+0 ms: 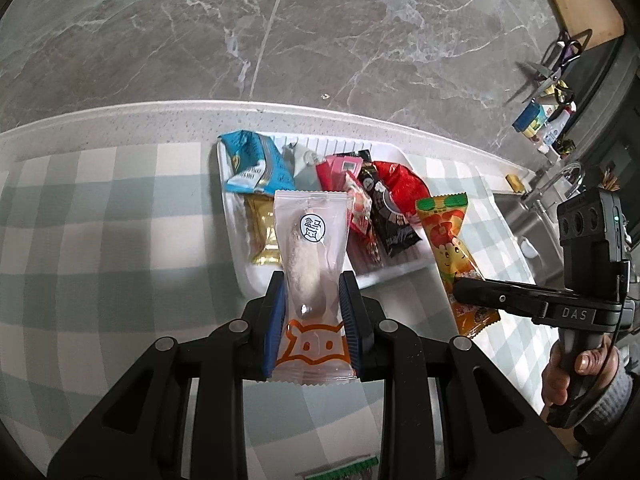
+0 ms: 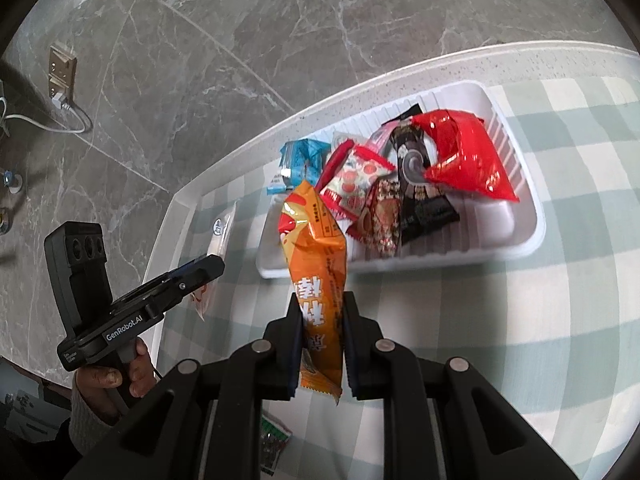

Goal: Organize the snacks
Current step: 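Carry clear packet toward tray with left tool while right tool carries orange bag, then lower clear packet into tray with left tool while right tool lowers orange bag there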

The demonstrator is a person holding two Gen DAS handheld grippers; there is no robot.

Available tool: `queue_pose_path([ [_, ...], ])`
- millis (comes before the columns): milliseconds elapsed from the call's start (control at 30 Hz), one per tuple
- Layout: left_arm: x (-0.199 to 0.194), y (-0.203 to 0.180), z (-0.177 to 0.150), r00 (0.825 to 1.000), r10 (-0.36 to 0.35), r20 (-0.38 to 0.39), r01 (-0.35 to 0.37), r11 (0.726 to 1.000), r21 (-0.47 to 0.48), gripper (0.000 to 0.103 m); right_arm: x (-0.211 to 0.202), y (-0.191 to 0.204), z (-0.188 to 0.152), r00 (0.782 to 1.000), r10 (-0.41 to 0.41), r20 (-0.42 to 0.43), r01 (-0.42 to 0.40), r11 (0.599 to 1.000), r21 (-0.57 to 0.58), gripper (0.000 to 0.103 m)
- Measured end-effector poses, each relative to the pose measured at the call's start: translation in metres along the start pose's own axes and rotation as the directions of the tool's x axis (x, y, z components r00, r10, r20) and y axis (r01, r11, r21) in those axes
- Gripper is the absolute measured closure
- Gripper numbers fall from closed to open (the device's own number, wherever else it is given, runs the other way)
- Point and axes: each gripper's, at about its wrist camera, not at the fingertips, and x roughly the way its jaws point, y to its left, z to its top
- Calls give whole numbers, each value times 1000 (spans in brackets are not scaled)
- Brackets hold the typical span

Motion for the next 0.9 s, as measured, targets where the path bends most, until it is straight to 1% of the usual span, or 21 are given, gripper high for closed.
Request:
queue_pose_path([
  [433, 23, -8, 32, 1000, 1, 0, -1, 1000, 5, 78, 13, -12, 42, 1000, 0, 25, 0, 1000, 20, 83],
  [667, 38, -11, 49, 1000, 12, -4, -12, 1000, 6, 78, 23, -23, 63, 999, -14, 28, 13, 999, 37, 83],
  [900, 56, -13, 63, 1000, 23, -15, -23, 1000, 6, 78, 31, -27, 79, 999, -31, 38, 30, 999, 31, 83],
])
